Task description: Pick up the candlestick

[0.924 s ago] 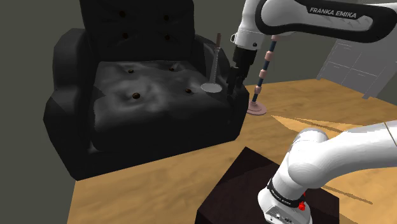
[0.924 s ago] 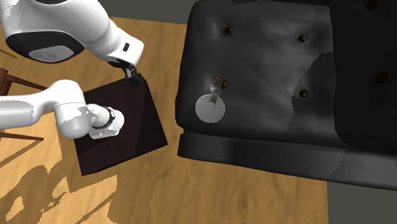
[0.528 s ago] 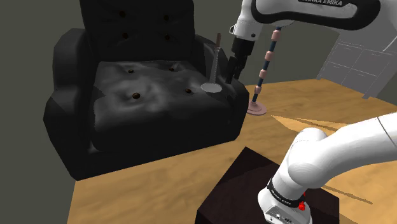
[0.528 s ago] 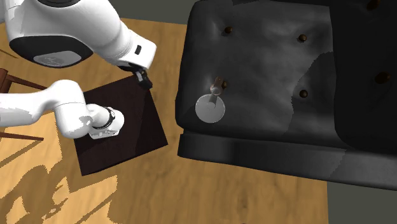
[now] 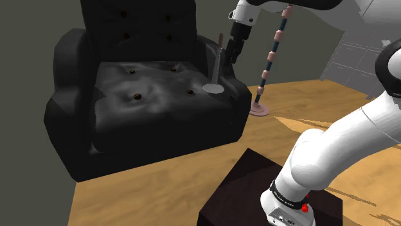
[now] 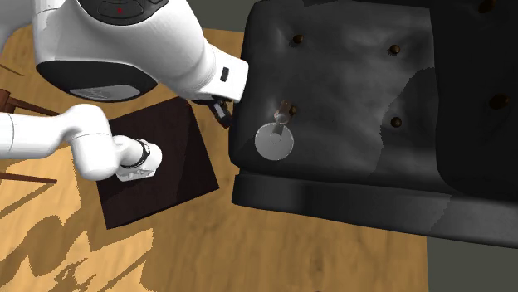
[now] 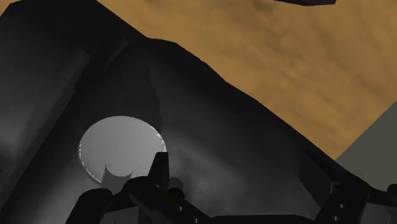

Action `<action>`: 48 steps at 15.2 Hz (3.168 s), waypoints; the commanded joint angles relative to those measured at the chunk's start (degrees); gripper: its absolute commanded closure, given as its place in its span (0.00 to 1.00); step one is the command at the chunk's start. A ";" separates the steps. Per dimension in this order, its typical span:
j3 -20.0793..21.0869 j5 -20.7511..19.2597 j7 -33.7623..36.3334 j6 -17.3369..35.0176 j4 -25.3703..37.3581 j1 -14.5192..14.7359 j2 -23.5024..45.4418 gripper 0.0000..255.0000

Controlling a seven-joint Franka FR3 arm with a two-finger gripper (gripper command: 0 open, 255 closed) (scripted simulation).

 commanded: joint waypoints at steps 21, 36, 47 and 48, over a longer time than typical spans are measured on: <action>-11.56 12.54 -19.51 -4.97 30.81 -3.24 26.51 0.00; -12.15 14.25 -19.40 -10.15 38.53 -4.33 29.47 1.00; -13.12 21.97 -18.63 -24.68 63.02 -11.06 40.62 1.00; -13.09 21.96 -18.62 -24.68 63.03 -11.07 40.62 1.00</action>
